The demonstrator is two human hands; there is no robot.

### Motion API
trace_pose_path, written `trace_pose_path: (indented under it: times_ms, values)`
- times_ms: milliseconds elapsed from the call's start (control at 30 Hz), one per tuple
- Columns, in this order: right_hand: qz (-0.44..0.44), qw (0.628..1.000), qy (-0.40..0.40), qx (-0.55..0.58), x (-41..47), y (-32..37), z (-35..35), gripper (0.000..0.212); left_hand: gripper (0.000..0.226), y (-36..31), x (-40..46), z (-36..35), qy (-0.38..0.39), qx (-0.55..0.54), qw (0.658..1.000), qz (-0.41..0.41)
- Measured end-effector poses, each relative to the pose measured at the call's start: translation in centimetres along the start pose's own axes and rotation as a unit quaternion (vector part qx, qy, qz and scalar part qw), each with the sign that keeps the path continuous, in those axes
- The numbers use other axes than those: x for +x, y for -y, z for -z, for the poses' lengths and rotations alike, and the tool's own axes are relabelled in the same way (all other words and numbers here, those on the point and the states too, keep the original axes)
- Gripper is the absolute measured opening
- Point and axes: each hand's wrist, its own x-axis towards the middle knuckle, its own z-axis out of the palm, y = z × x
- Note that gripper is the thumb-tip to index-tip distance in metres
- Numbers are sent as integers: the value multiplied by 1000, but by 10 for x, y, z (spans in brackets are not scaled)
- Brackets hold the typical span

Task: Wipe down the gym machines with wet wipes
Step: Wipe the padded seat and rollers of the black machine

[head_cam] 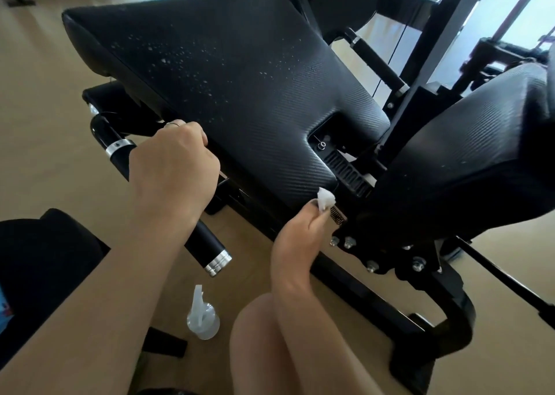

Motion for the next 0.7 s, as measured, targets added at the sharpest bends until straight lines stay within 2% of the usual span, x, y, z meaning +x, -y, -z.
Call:
trace_pose_path:
  times_ms: [100, 267, 367, 467, 533, 633, 700]
  values:
    - [3, 1000, -13, 2, 9, 1, -3, 60, 30, 0, -1, 1, -3, 4, 1000, -10]
    - [40, 995, -9, -92, 54, 33, 2, 38, 27, 2, -1, 0, -2, -4, 1000, -17]
    - [88, 986, 11, -143, 49, 45, 1, 30, 22, 1, 0, 0, -8, -11, 1000, -16]
    - [106, 992, 54, -47, 26, 58, 12, 31, 21, -3, -4, 5, -23, -55, 997, -51]
    - [41, 990, 120, 64, 18, 69, 17, 29, 28, -12, -8, 8, -5, -110, 988, -109]
    - [-74, 949, 194, 239, 15, 94, 21, 24, 34, -49, -10, 10, 120, -287, 941, -130]
    - [-95, 935, 182, 290, 19, 106, 29, 26, 32, -81, -13, 7, 176, -307, 921, -165]
